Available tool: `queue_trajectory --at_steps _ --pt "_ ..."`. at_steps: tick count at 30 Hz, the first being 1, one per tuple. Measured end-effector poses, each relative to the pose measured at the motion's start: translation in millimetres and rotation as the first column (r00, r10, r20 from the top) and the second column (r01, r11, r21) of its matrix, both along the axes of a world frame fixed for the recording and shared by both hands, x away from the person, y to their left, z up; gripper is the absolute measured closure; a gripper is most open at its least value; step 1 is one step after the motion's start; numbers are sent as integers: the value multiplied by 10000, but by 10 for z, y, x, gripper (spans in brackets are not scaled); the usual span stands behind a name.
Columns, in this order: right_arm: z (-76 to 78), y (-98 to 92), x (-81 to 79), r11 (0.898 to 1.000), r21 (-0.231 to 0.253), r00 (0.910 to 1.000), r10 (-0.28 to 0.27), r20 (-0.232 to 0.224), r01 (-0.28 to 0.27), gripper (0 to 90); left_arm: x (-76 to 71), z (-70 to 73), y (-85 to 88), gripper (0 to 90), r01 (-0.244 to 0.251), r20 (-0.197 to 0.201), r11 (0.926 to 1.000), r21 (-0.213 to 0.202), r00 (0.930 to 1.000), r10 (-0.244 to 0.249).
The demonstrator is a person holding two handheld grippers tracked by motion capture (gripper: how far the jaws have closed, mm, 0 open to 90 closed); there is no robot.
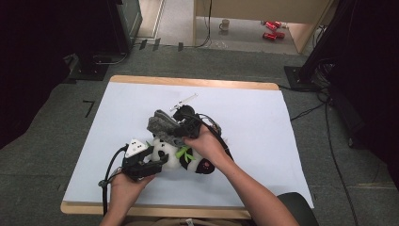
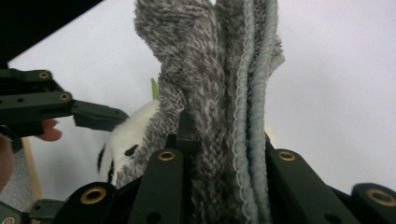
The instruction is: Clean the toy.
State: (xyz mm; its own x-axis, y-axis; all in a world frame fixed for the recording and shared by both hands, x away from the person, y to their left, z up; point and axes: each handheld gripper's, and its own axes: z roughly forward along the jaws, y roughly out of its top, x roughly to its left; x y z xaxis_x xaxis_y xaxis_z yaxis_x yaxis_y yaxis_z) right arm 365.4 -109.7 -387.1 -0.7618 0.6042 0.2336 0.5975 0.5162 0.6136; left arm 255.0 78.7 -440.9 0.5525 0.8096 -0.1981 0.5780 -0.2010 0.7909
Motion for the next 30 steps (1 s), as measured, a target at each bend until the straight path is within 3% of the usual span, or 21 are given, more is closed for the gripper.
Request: queue_trajectory --at_steps 5,9,15,22,27,29,30 --pt "3 -40 24 9991 -435 9999 -10 127 15 774 7 -19 -2 392 30 -106 10000 -15 9999 -30" --pt "4 -123 69 9950 -921 9988 -358 348 389 776 30 -35 25 411 32 -207 9996 -279 9998 -38" --pt "-24 -234 128 9942 -909 9982 -566 179 580 776 31 -43 23 424 74 -162 9994 -331 9998 -79" --pt "15 -313 168 9869 -1323 9951 -868 470 924 777 42 -52 36 440 107 -163 9983 -566 9998 -117" --pt "113 -400 202 9738 -1669 9841 -1370 1126 1547 779 41 -61 46 441 143 -146 9983 -568 9998 -152" --pt "171 -501 240 9692 -1469 9765 -1819 1154 1979 780 40 -63 49 441 118 -160 9984 -550 9998 -127" --pt "198 -560 255 9711 -1024 9740 -2063 937 2155 781 37 -63 51 440 126 -166 9985 -537 9998 -135"
